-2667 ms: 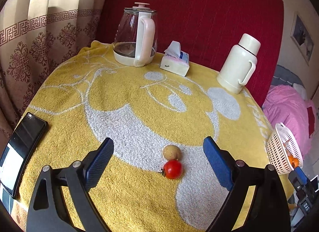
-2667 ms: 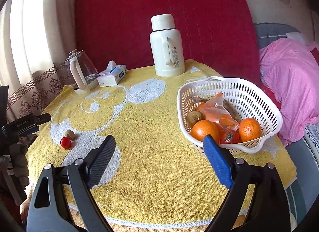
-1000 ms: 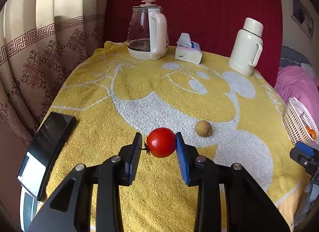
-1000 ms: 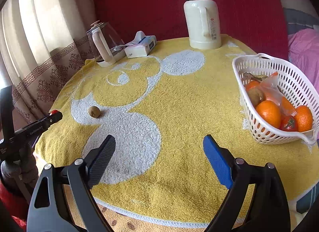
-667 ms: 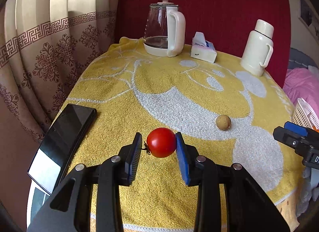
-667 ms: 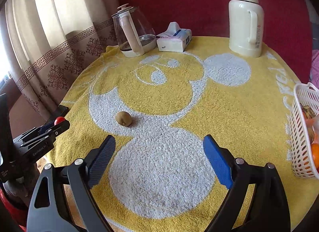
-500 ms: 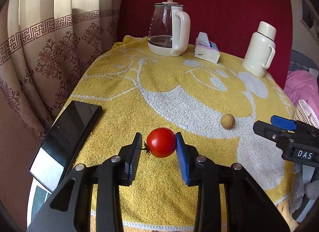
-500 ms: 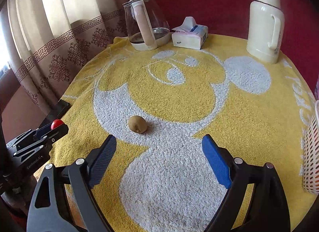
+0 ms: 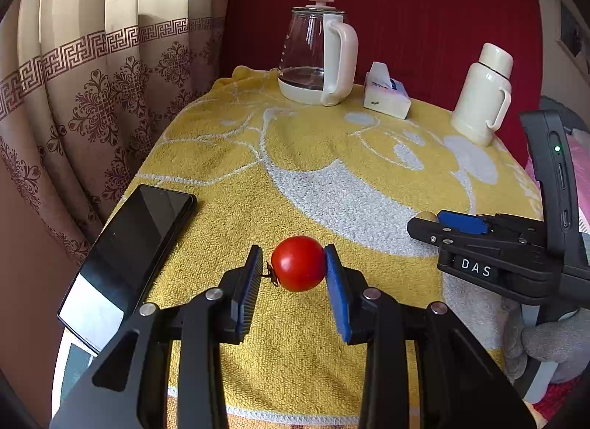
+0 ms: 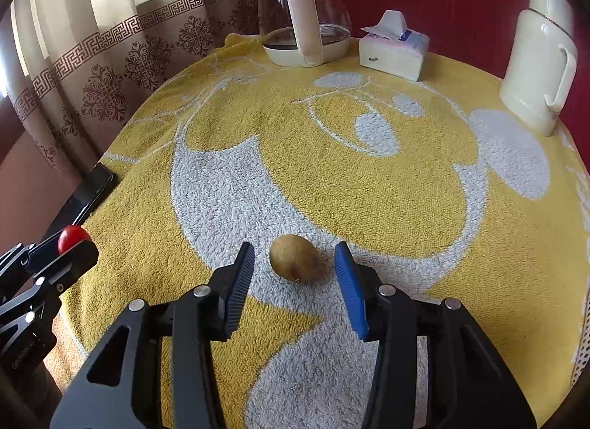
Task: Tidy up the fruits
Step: 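Grasp the brown potato with the right gripper while the left gripper holds the tomato, then carry the potato over the white basket with the right gripper while the left holds the tomato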
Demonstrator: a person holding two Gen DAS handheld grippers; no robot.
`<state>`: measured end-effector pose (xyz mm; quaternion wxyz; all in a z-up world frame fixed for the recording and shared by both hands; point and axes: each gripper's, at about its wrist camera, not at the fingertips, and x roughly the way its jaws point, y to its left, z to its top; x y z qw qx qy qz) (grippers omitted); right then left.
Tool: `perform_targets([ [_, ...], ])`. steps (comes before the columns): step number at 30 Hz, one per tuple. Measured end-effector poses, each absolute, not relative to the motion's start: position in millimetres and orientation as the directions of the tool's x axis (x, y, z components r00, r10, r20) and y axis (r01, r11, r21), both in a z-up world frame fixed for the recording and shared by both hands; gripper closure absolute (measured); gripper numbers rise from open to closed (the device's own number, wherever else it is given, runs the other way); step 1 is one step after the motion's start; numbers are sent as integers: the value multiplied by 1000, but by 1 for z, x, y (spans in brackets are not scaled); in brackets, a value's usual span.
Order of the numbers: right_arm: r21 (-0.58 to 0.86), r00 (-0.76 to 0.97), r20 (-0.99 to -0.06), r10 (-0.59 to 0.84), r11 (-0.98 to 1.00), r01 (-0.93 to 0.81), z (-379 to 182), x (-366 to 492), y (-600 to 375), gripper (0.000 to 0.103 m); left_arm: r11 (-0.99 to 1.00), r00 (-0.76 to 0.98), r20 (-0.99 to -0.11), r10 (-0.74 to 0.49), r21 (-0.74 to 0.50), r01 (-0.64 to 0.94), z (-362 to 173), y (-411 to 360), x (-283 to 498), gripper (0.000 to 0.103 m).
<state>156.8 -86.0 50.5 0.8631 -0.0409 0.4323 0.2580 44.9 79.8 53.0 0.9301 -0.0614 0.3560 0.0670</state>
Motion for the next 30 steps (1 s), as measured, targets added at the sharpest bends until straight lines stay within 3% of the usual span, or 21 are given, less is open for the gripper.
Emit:
perform_targets([
  [8,134,494,-777,391,869,-477,44,158,-83,74,985,731,-678,75,-64,-160,49,78,47,68],
  [30,178,545,-725,421,879,-443,67,112,-127,74,995,734,-677,51,-30,-97,46,53,44,68],
])
